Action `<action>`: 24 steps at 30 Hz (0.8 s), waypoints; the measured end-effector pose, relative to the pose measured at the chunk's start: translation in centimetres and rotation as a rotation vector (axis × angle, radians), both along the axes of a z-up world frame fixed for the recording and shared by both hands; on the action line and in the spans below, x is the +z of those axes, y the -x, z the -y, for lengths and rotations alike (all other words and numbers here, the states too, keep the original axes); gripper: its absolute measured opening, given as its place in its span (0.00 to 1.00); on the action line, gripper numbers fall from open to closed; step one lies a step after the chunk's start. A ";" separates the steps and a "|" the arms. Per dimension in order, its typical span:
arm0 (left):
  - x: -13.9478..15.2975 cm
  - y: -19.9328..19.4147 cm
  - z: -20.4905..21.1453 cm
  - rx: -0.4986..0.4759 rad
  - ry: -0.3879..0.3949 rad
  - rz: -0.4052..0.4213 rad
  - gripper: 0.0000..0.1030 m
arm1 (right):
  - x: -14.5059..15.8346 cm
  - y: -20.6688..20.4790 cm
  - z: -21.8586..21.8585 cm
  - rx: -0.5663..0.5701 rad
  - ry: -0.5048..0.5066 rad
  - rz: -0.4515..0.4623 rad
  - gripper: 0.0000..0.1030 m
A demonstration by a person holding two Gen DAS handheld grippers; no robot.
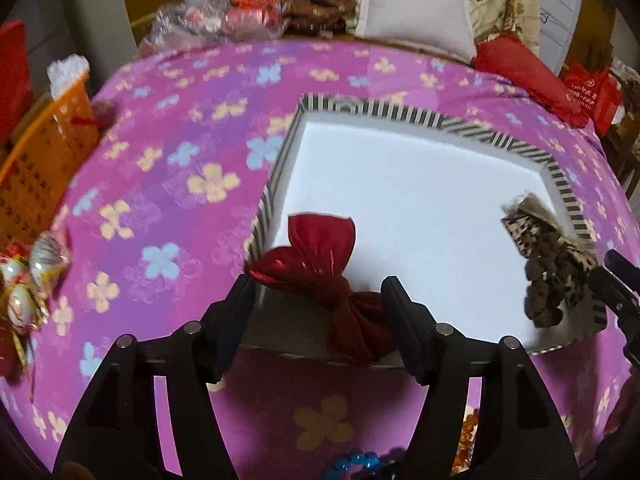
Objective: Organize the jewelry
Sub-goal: 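Open both tools to release the bow and scrunchie in the tray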
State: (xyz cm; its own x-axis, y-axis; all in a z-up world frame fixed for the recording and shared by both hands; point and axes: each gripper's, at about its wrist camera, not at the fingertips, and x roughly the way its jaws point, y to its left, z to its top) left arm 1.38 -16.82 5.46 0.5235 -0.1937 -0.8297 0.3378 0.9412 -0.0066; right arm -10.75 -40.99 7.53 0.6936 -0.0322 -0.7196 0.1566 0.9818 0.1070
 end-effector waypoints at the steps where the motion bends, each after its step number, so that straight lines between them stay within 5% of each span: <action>1: 0.6 0.4 -0.1 0.000 0.002 0.010 0.64 | 0.2 0.2 -0.2 0.002 0.000 0.001 0.69; 11: 4.1 5.5 -2.3 0.006 0.012 0.078 0.64 | 1.7 4.9 -3.6 0.046 -0.002 0.027 0.69; 24: 4.0 14.1 -5.2 0.047 0.000 0.135 0.64 | 1.3 10.4 -6.9 0.051 -0.044 0.018 0.70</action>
